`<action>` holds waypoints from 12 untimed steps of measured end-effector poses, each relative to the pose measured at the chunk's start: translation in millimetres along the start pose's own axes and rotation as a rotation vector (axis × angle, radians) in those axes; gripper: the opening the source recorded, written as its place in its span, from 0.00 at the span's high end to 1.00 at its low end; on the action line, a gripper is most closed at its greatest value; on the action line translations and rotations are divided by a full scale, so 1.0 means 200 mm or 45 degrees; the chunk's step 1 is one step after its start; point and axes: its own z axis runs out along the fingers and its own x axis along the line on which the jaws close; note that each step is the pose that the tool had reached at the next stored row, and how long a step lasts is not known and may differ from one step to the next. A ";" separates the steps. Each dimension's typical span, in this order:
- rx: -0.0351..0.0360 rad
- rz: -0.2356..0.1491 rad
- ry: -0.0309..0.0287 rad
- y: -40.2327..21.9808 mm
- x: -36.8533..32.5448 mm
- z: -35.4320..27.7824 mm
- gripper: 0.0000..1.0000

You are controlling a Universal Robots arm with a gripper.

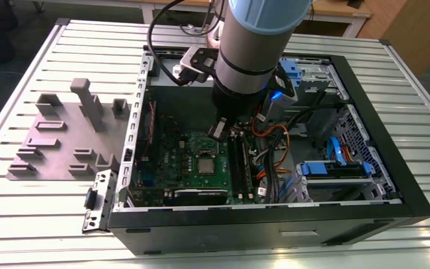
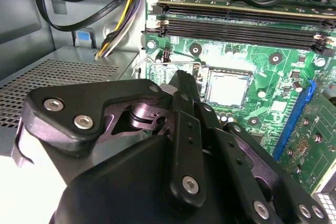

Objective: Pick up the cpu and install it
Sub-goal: 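Close the cpu cover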

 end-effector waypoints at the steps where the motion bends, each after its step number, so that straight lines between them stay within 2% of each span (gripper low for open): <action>1: 0.0000 0.000 -0.0001 -0.001 0.002 0.000 0.89; 12: 0.0000 0.000 -0.0001 -0.008 0.016 -0.003 0.89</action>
